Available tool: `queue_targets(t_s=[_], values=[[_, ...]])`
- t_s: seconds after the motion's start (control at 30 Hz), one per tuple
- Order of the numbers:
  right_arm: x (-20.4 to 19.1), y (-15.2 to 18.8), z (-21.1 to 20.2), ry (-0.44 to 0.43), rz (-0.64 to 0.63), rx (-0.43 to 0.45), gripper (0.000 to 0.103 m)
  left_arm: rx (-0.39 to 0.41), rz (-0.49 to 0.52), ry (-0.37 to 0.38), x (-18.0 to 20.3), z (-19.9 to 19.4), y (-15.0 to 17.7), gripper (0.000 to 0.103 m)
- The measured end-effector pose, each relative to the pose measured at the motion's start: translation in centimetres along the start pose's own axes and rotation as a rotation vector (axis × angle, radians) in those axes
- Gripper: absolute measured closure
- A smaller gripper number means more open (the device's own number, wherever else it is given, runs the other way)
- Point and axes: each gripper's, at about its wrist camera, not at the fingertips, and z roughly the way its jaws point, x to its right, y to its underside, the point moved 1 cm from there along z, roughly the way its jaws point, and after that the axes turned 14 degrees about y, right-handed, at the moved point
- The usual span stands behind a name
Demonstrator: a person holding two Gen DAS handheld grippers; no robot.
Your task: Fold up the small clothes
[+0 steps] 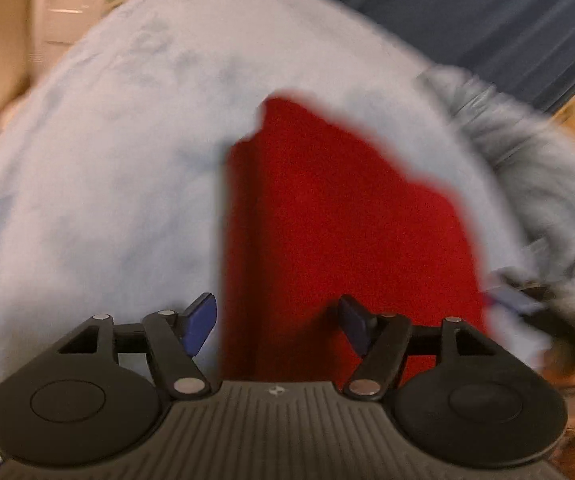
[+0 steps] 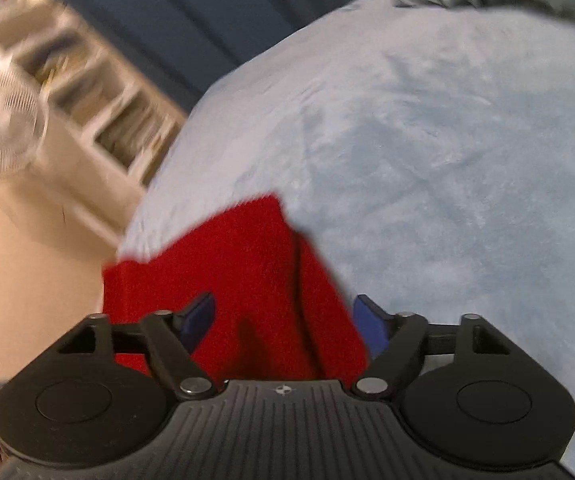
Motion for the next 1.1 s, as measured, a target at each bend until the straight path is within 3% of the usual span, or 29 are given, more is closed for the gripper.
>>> queue_targets(t_s=[0.13, 0.23, 0.3, 0.4, 0.53, 0.63, 0.8, 1.1], values=[[-1.1, 3.5, -1.4, 0.138, -0.176, -0.059, 0.017, 0.04, -0.16, 0.001, -2.4, -2.0, 2.7, 0.028], [-0.2, 4.3, -4.5, 0.281, -0.162, -0.038, 0.017, 0.09, -0.067, -0.07, -0.1, -5.9, 4.4, 0.025], [-0.7, 4.7, -8.1, 0.273, -0.141, 0.021, 0.009, 0.127, 0.014, -0.111, 2.2, -8.5, 5.3, 0.016], [-3.6, 5.5, -13.2, 0.27, -0.223, 0.141, 0.001, 0.217, 0.092, -0.168, 6.3, -11.9, 6.7, 0.0], [-7.8, 7.2, -18.1, 0.284, -0.326, 0.257, 0.001, 0.291, 0.202, -0.256, 12.2, -13.6, 8.4, 0.0], [-9.4, 9.4, -20.4, 0.332, -0.359, 0.27, 0.001, 0.263, 0.231, -0.306, 15.4, -13.9, 10.4, 0.0], [-9.4, 13.2, -23.0, 0.321, -0.358, 0.219, 0.001, 0.196, 0.233, -0.399, 18.1, -13.7, 14.1, 0.0], [-9.6, 15.9, -25.9, 0.346, -0.374, 0.249, 0.001, 0.247, 0.292, -0.406, 21.0, -15.9, 17.9, 0.0]])
